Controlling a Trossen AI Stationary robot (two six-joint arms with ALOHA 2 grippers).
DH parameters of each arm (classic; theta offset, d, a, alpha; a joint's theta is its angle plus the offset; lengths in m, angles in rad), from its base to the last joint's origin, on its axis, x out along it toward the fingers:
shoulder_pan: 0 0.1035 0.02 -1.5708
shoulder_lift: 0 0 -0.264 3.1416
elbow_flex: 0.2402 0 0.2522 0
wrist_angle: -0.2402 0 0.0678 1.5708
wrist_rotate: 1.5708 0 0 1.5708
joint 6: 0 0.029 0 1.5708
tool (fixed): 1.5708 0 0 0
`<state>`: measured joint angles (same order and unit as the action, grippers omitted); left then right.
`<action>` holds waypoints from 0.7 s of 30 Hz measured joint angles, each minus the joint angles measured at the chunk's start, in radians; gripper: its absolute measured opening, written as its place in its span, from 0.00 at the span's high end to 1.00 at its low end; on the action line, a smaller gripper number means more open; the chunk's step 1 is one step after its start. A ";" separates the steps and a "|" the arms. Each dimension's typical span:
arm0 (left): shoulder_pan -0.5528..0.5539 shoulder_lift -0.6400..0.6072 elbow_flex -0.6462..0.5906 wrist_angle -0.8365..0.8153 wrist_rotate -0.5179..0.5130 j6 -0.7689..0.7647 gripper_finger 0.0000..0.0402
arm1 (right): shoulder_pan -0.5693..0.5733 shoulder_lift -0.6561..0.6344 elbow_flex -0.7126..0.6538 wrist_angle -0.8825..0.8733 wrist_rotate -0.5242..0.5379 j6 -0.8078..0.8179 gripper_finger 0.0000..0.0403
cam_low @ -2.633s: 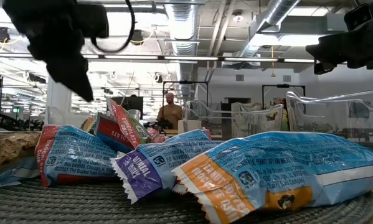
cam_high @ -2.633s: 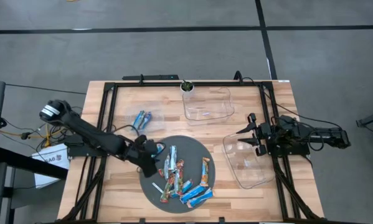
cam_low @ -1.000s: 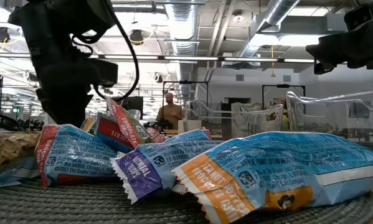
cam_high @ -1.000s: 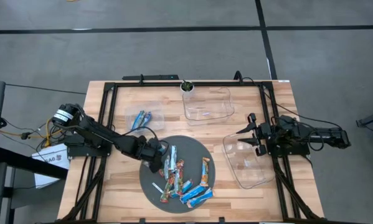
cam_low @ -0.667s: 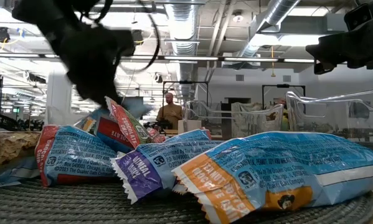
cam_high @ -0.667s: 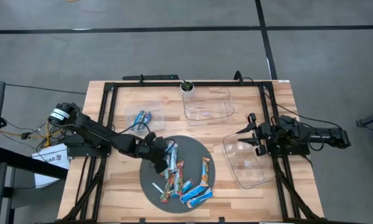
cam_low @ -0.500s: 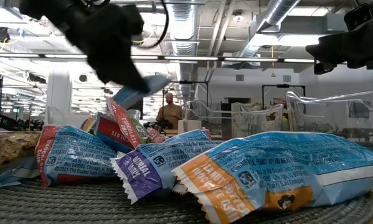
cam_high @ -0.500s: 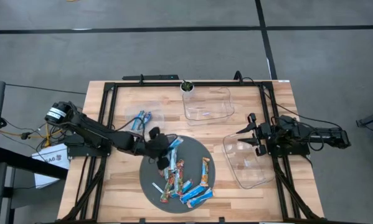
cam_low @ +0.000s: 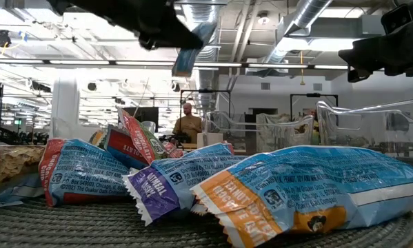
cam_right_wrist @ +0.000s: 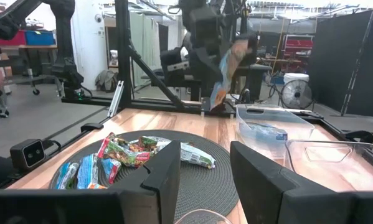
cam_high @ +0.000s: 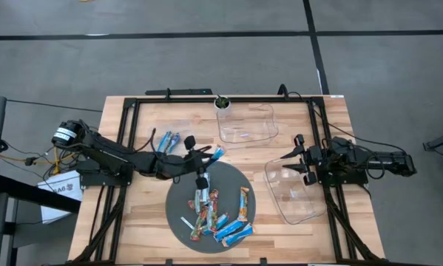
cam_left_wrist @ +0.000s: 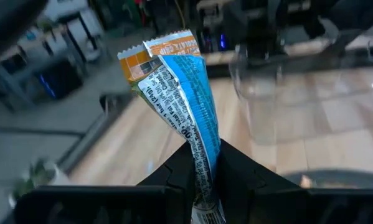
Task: Pick and place Granola Bars by type
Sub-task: Put the yellow granola bar into the top transparent bin
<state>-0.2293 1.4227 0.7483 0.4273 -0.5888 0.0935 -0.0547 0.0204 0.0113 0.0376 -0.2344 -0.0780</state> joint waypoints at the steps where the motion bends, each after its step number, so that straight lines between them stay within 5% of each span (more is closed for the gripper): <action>1: 0.004 0.000 0.000 0.020 0.001 0.023 0.88 | 0.000 0.000 0.000 0.000 0.000 0.000 0.67; 11: 0.086 0.000 0.000 0.043 0.003 0.035 0.88 | 0.000 0.000 0.000 0.000 0.000 0.000 0.67; 21: 0.316 0.045 0.075 0.025 0.091 -0.173 0.88 | 0.000 0.000 0.000 0.000 0.000 0.000 0.67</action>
<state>0.0870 1.4678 0.8231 0.4523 -0.4976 -0.0798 -0.0547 0.0201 0.0116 0.0376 -0.2344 -0.0780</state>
